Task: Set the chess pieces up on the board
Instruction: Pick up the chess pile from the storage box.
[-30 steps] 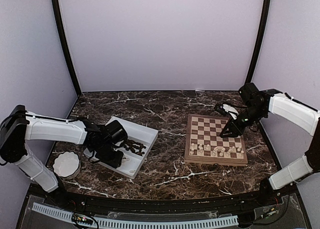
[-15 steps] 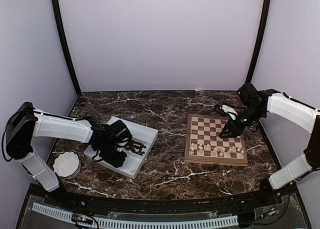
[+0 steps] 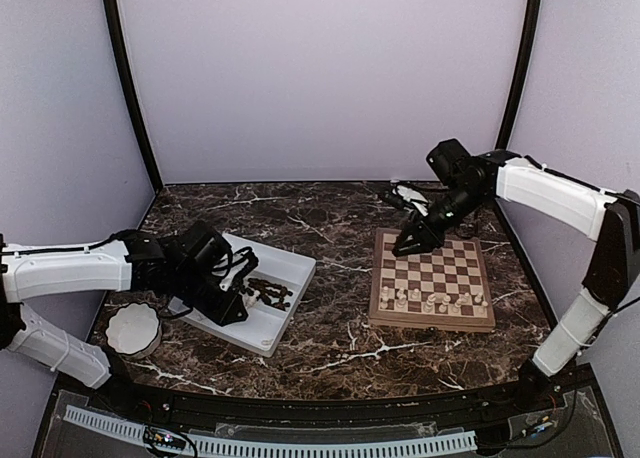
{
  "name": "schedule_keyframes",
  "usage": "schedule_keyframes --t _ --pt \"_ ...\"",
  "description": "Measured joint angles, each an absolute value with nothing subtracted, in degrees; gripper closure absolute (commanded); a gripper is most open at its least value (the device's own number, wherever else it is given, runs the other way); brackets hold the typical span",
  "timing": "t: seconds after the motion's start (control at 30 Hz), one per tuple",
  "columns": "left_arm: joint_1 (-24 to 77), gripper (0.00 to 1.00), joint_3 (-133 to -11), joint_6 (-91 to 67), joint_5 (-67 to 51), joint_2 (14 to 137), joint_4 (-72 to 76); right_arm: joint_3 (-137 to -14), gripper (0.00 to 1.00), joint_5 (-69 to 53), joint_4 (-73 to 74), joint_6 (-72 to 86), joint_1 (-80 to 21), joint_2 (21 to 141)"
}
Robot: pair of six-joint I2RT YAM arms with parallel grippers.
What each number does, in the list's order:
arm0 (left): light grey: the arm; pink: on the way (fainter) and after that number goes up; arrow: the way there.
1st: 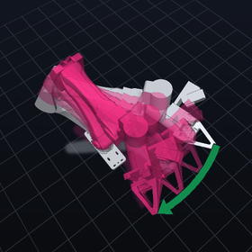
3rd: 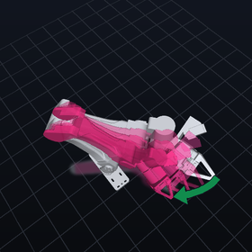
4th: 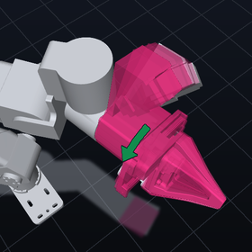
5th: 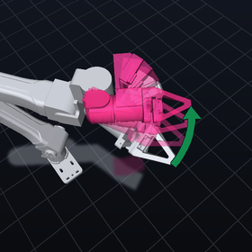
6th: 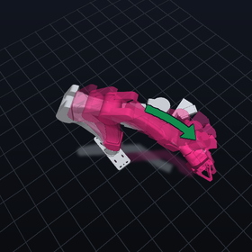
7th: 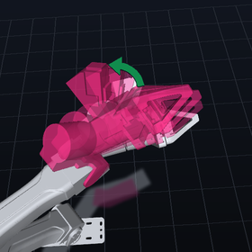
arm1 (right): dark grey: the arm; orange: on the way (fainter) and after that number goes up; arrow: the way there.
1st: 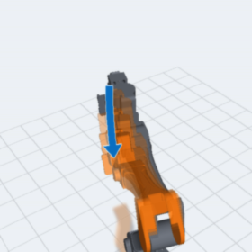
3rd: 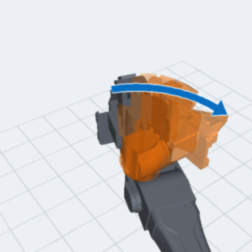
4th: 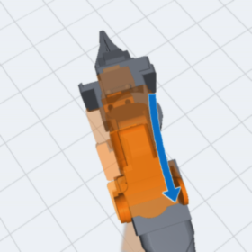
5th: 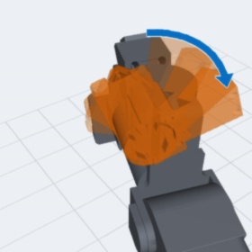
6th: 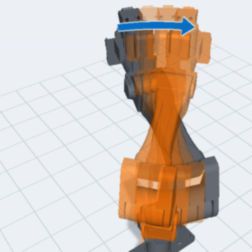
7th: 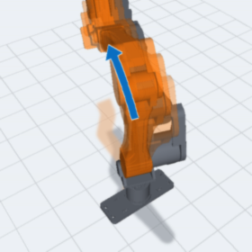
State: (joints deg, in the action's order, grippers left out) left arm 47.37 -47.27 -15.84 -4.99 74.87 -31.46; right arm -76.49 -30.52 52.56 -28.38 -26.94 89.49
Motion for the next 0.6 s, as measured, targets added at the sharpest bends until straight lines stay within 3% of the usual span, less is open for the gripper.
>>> schedule_keyframes --t 0.3,0.6 --pt "47.42 0.91 -40.64 -15.70 -8.71 63.09 -25.30 -96.16 0.67 -44.29 50.33 -21.58 -36.49 108.18" --pt "47.51 0.91 -38.52 -16.53 -10.07 60.51 -20.21 -112.36 0.57 -57.60 46.76 -11.18 -45.87 125.51"
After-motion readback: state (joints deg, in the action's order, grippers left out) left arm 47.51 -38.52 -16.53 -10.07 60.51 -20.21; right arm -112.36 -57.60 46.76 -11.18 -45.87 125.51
